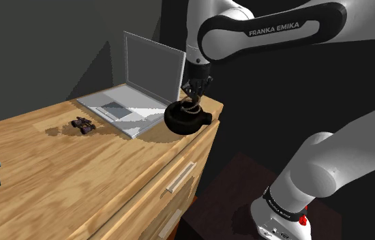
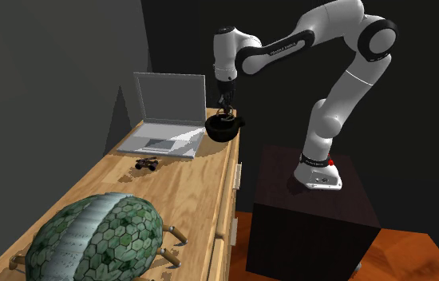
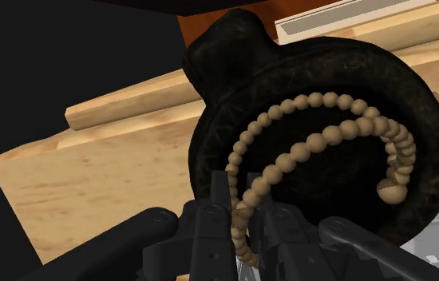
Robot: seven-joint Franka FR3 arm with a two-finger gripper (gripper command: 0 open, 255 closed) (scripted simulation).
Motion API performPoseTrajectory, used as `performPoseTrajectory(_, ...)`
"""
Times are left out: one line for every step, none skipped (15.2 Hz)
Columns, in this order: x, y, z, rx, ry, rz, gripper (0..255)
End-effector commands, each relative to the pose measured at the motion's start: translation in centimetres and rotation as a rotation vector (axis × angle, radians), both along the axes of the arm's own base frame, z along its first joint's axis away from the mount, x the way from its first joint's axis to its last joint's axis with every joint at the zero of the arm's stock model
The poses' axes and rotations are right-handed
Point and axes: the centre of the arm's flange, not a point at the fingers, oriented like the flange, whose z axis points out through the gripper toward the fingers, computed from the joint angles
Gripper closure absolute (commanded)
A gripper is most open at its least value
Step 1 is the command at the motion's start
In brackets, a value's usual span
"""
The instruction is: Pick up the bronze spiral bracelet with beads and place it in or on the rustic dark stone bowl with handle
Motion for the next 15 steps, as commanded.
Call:
performPoseTrajectory(0.0, 0.02, -1.12, 0.0, 0.0, 0.0, 255)
performPoseTrajectory(0.0, 0.02, -1.54, 0.0, 0.0, 0.0, 255)
performPoseTrajectory(-0.01, 0.02, -1.54, 0.0, 0.0, 0.0, 255)
performPoseTrajectory(-0.01, 0.02, -1.54, 0.0, 0.0, 0.0, 255)
performPoseTrajectory(-0.01, 0.02, -1.54, 0.0, 0.0, 0.0, 255)
performPoseTrajectory(0.0, 0.02, -1.54, 0.0, 0.0, 0.0, 255)
performPoseTrajectory(0.0, 0.02, -1.54, 0.0, 0.0, 0.0, 255)
performPoseTrajectory(0.0, 0.02, -1.54, 0.0, 0.0, 0.0, 255)
performPoseTrajectory(0.0, 0.02, -1.54, 0.0, 0.0, 0.0, 255)
performPoseTrajectory(0.0, 0.02, -1.54, 0.0, 0.0, 0.0, 255)
performPoseTrajectory(-0.01, 0.03, -1.54, 0.0, 0.0, 0.0, 0)
performPoseTrajectory(-0.01, 0.03, -1.54, 0.0, 0.0, 0.0, 0)
performPoseTrajectory(-0.01, 0.03, -1.55, 0.0, 0.0, 0.0, 0)
performPoseTrajectory(-0.01, 0.03, -1.55, 0.0, 0.0, 0.0, 0)
performPoseTrajectory(-0.01, 0.03, -1.55, 0.0, 0.0, 0.0, 0)
